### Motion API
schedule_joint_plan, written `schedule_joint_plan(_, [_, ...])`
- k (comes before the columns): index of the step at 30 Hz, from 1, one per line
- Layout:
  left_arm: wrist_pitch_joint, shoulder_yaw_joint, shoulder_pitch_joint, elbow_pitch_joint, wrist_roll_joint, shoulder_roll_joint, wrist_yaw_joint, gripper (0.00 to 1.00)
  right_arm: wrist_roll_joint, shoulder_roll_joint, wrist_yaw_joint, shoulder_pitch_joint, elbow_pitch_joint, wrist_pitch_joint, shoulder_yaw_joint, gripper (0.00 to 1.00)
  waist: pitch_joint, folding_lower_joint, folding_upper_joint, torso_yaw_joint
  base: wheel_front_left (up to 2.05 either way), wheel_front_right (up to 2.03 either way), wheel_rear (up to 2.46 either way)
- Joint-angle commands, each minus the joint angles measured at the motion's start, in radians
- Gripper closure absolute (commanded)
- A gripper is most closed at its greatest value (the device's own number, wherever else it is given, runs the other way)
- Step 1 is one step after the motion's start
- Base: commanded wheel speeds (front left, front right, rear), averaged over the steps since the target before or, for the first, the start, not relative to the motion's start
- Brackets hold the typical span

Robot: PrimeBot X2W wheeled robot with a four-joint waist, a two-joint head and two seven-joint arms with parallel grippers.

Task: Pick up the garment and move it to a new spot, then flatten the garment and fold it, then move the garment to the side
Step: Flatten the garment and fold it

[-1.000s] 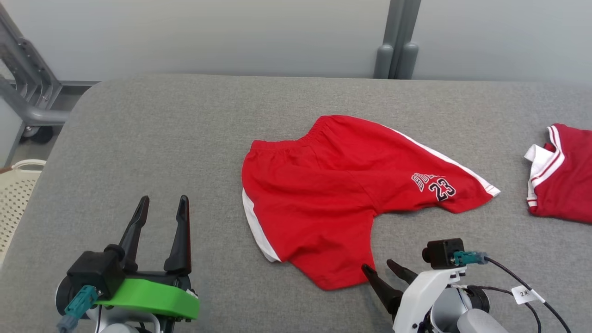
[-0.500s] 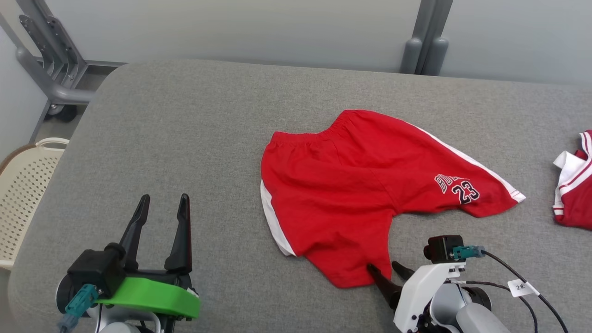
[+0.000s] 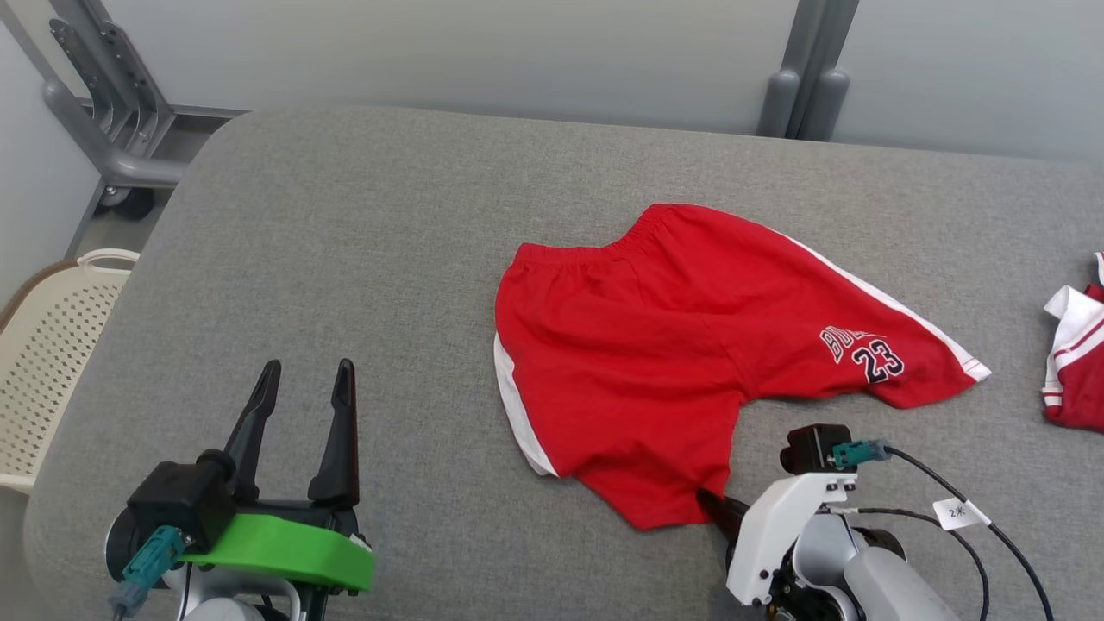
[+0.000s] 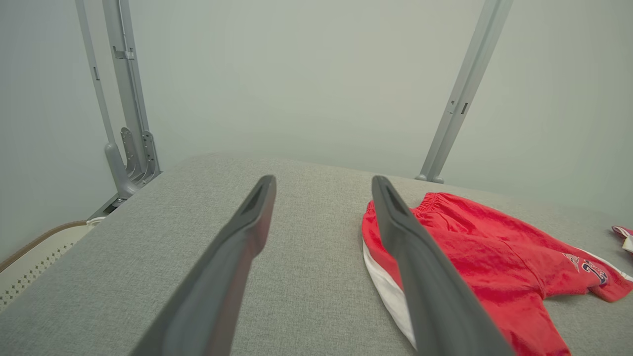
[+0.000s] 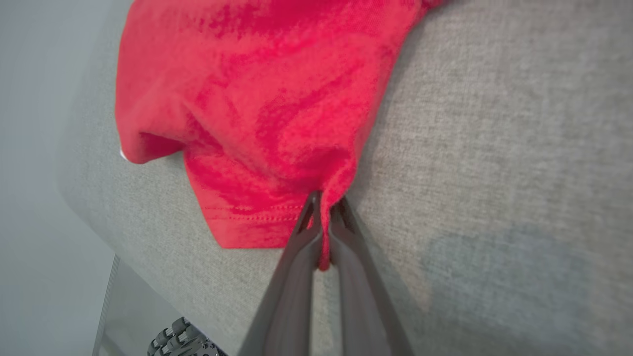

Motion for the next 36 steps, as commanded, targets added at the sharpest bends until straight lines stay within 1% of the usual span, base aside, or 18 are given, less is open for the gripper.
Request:
schedule_joint_plan(1, [0.001, -0.002, -0.007, -0.004, -0.001, 0.006, 0.003, 0.00, 0.005, -0.002, -0.001, -0.008, 0.007, 0.001, 0.004, 1.00, 0.000, 0.0000, 0.0000, 0.000, 0.00, 0.00, 0.00])
schedule_joint_plan(7, [0.002, -0.001, -0.003, -0.006, -0.004, 0.011, 0.007, 0.00, 0.012, -0.001, -0.001, -0.010, -0.016, -0.016, 0.024, 1.00, -0.002, 0.0000, 0.0000, -0.004, 0.00, 0.00, 0.00])
schedule_joint_plan(12, [0.002, -0.001, 0.003, -0.003, -0.007, 0.013, 0.009, 0.00, 0.041, -0.010, -0.001, 0.011, -0.067, -0.020, 0.056, 1.00, -0.012, 0.0000, 0.0000, -0.026, 0.00, 0.00, 0.00])
schedule_joint_plan(16, [0.004, 0.001, 0.014, -0.003, -0.010, 0.017, 0.012, 0.00, 0.075, -0.054, -0.001, 0.041, -0.128, 0.003, 0.088, 1.00, -0.021, 0.0000, 0.0000, -0.063, 0.00, 0.00, 0.00])
schedule_joint_plan(18, [0.006, 0.000, 0.019, -0.005, -0.011, 0.018, 0.012, 0.00, 0.094, -0.089, -0.001, 0.060, -0.165, 0.019, 0.098, 1.00, -0.024, 0.0000, 0.0000, -0.085, 0.00, 0.00, 0.00])
schedule_joint_plan(25, [0.009, 0.007, 0.023, -0.012, -0.011, 0.027, 0.020, 0.00, 0.166, -0.217, -0.001, 0.130, -0.306, 0.109, 0.076, 1.00, -0.025, 0.0000, 0.0000, -0.165, 0.00, 0.00, 0.00])
schedule_joint_plan(30, [0.006, 0.012, 0.023, -0.013, -0.015, 0.030, 0.021, 0.00, 0.233, -0.291, -0.001, 0.182, -0.400, 0.173, 0.028, 1.00, -0.020, 0.0000, 0.0000, -0.213, 0.00, 0.00, 0.00])
schedule_joint_plan(32, [0.007, 0.012, 0.022, -0.013, -0.013, 0.031, 0.023, 0.00, 0.236, -0.321, -0.001, 0.198, -0.416, 0.185, -0.007, 1.00, -0.019, 0.0000, 0.0000, -0.229, 0.00, 0.00, 0.00])
schedule_joint_plan(36, [0.012, 0.010, 0.020, -0.014, -0.013, 0.035, 0.021, 0.00, 0.232, -0.361, -0.001, 0.220, -0.426, 0.193, -0.085, 1.00, -0.017, 0.0000, 0.0000, -0.256, 0.00, 0.00, 0.00])
